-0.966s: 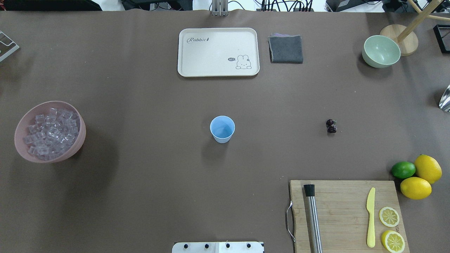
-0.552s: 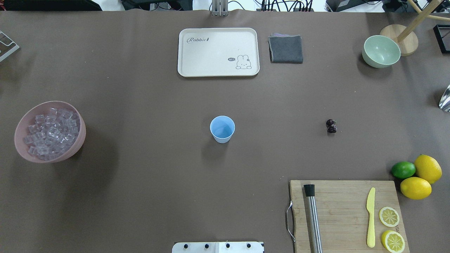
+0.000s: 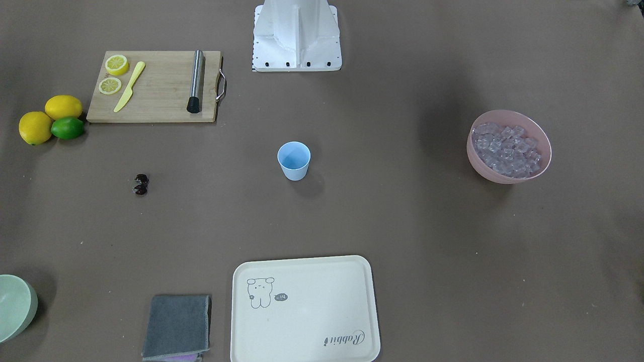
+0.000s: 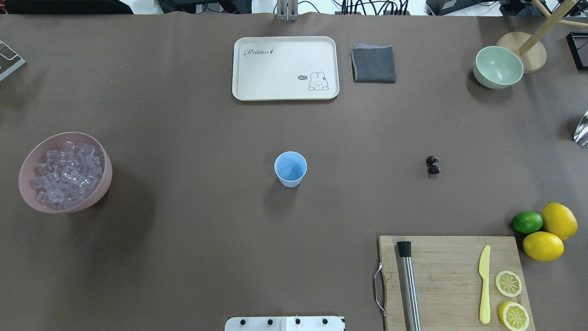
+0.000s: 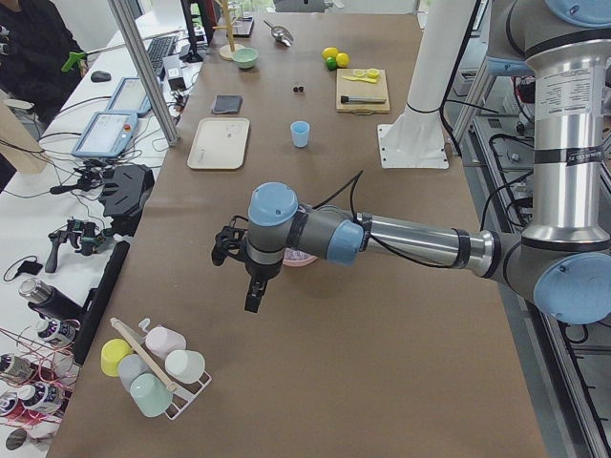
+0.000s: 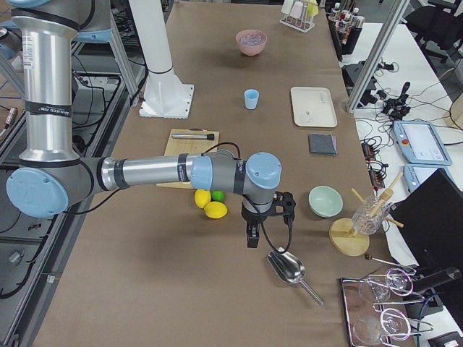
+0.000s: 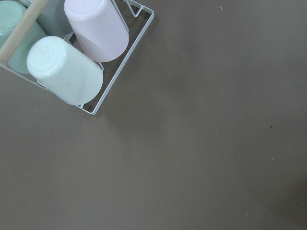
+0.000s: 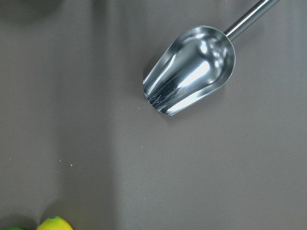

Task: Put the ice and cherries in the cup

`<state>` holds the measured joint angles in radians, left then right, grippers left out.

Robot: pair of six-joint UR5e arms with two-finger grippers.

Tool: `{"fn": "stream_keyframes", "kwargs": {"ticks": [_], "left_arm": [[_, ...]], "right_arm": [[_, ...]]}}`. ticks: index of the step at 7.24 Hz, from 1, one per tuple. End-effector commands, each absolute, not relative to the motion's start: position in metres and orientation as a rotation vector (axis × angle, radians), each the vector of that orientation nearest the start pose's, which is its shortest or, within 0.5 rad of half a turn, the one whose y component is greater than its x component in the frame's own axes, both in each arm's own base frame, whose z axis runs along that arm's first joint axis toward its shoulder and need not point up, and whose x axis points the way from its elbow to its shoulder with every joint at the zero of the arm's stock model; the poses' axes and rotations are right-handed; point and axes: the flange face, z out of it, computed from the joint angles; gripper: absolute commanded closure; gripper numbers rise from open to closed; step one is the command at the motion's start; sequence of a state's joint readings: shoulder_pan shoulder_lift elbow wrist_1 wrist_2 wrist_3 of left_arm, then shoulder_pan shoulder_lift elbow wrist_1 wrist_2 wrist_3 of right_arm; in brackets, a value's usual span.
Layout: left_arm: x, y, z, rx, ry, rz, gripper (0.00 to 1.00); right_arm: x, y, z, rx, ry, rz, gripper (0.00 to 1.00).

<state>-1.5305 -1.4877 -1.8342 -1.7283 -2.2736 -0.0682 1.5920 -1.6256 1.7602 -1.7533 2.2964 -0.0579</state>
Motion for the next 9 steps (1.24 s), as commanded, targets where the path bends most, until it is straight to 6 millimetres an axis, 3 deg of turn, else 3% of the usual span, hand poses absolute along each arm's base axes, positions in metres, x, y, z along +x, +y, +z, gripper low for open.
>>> {"fn": "stream_keyframes", "kwargs": {"ticks": [1, 2, 3, 4, 5, 7, 9], "left_arm": [[-0.020, -0.474, 0.495, 0.395, 0.728, 0.193, 0.02], [0.002, -0.476, 0.488, 0.452, 0.737, 0.263, 0.02], [0.017, -0.478, 0.501, 0.480, 0.755, 0.306, 0.02], [0.043, -0.477, 0.496, 0.514, 0.787, 0.343, 0.02], [0.067, -0.473, 0.486, 0.482, 0.857, 0.218, 0.02], [0.151, -0.457, 0.489, 0.487, 0.841, 0.282, 0.02], [0.218, -0.439, 0.477, 0.408, 0.900, 0.300, 0.02]], "right_arm": [[0.077, -0.460, 0.612, -0.019, -0.725, -0.004, 0.00], [0.077, -0.460, 0.611, -0.018, -0.725, -0.005, 0.00], [0.077, -0.460, 0.612, -0.019, -0.725, -0.004, 0.00], [0.078, -0.460, 0.613, -0.020, -0.725, -0.002, 0.00], [0.078, -0.459, 0.613, -0.022, -0.725, -0.002, 0.00], [0.078, -0.455, 0.609, -0.013, -0.726, -0.005, 0.00], [0.077, -0.455, 0.608, -0.012, -0.740, -0.005, 0.00]]}}
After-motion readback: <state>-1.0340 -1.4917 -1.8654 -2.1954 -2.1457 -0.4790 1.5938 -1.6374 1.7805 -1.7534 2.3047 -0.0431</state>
